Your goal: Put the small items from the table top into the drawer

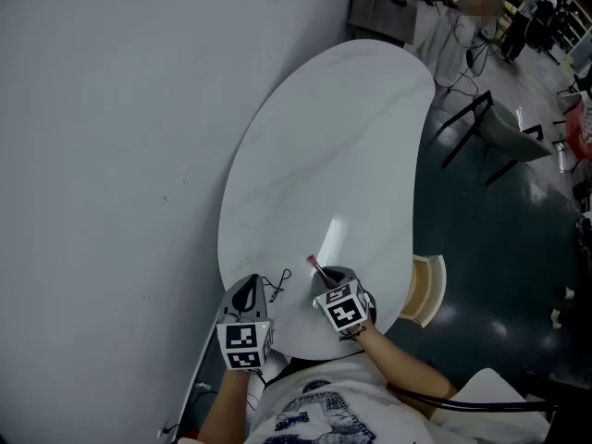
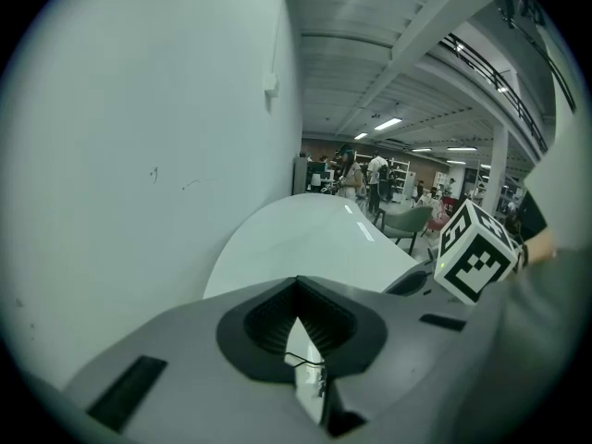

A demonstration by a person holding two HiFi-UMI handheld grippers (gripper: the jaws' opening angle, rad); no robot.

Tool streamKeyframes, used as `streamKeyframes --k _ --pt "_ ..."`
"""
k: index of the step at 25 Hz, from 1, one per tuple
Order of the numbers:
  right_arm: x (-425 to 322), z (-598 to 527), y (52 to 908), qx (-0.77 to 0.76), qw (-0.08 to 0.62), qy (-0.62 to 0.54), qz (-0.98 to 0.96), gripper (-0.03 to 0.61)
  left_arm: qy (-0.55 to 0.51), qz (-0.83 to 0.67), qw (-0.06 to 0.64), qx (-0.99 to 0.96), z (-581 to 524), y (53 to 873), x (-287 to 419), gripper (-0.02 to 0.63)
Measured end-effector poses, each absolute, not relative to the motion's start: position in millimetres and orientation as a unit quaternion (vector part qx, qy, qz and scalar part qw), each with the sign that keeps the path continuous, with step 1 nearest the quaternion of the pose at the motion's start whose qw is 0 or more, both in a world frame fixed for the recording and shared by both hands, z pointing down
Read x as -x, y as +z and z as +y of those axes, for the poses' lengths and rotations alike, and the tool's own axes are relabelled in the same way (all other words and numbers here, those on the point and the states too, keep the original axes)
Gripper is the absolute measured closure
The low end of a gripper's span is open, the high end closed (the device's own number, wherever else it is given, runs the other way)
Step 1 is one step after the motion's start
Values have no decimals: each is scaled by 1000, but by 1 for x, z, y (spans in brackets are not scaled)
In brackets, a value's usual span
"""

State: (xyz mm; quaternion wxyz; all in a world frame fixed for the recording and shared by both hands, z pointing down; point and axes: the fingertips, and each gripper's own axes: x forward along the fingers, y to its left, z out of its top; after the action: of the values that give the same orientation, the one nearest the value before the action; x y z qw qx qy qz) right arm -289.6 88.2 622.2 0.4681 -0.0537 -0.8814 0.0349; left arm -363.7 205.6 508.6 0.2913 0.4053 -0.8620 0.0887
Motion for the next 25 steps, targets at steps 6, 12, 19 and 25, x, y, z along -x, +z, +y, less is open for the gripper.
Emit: streamKeyframes --k 6,12,19,25 --pt "266 100 594 24 445 33 -895 518 88 -860 268 -425 222 489 339 594" --pt "228 124 558 -15 414 52 -908 518 92 -854 252 -446 252 466 301 594" --pt "185 151 526 -53 384 52 -920 518 93 -850 228 -466 284 448 266 594" --pt "148 167 497 -82 358 56 -928 518 94 -839 209 -494 293 430 228 594"
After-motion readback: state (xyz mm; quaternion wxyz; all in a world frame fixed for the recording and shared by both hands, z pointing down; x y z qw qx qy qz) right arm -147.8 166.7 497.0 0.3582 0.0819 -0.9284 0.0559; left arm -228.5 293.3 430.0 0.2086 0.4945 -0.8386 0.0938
